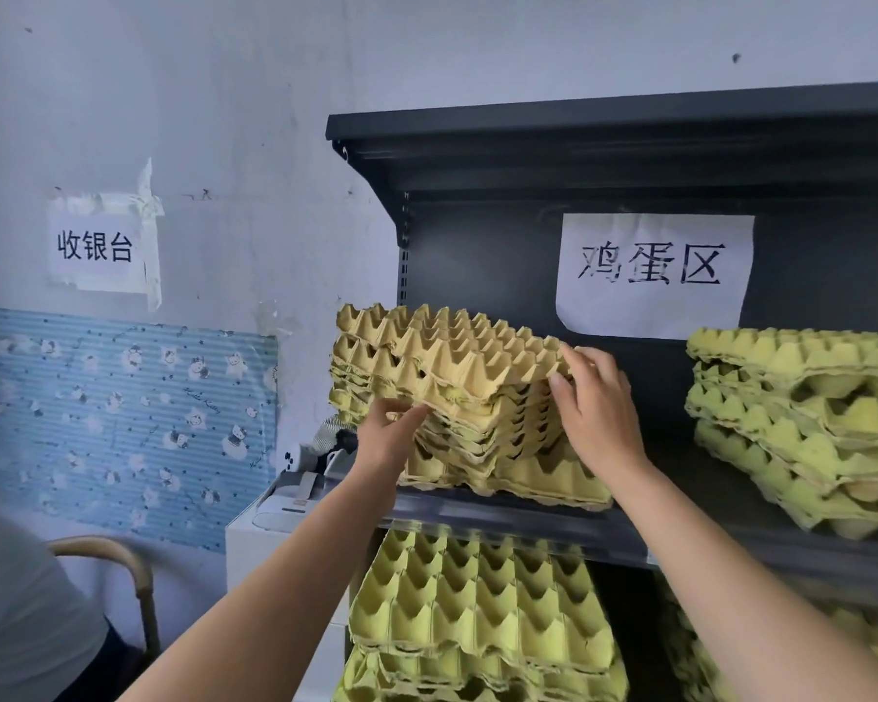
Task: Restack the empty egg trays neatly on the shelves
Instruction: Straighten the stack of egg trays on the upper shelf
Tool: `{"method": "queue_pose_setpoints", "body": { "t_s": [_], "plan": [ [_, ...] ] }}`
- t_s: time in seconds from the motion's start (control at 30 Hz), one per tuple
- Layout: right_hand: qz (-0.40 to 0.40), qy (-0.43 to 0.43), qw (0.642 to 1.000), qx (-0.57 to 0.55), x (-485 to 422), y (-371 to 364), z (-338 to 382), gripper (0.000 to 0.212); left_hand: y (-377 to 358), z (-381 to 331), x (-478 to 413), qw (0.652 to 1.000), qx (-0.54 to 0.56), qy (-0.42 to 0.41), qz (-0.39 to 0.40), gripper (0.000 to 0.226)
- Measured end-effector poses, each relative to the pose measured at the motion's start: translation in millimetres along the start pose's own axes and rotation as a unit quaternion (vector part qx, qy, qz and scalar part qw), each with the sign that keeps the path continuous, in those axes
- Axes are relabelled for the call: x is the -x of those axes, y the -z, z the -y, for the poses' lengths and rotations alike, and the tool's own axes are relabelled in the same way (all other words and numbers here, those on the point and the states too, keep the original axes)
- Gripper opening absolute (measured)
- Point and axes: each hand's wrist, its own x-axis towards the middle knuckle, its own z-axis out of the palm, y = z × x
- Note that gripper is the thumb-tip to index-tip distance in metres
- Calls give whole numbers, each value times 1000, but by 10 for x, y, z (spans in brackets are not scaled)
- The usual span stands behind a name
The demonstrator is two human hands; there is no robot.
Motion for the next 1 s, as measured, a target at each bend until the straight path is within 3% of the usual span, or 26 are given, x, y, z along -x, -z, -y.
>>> {"method": "queue_pose_setpoints", "body": {
  "t_s": [0.13, 0.23, 0.37, 0.53, 0.67, 0.8, 0.87, 1.0],
  "plan": [
    [6, 63, 998, -17, -36, 188, 472, 50, 115, -71, -136, 991, -69, -99, -61, 27],
    [76, 110, 984, 117, -114, 247, 793, 52, 224, -212, -297, 963, -183, -174, -96, 42],
    [120, 158, 949, 244, -247, 40, 1221, 66, 453, -376, -640, 888, -376, -259, -63, 57],
    [167, 111, 927, 316, -421, -364, 1523, 88, 672, -521, -1053, 776, -537, -330, 19, 83],
    [178, 63, 916, 353, -456, -537, 1583, 94, 749, -541, -1322, 699, -582, -407, 83, 84],
    [173, 63, 909, 374, -398, -645, 1593, 94, 821, -506, -1444, 686, -556, -449, 140, 77],
    [167, 62, 911, 372, -374, -680, 1605, 92, 876, -457, -1461, 678, -558, -453, 154, 100],
    [149, 64, 909, 383, -345, -678, 1628, 83, 886, -338, -1477, 618, -603, -498, 88, 99]
  ]
}}
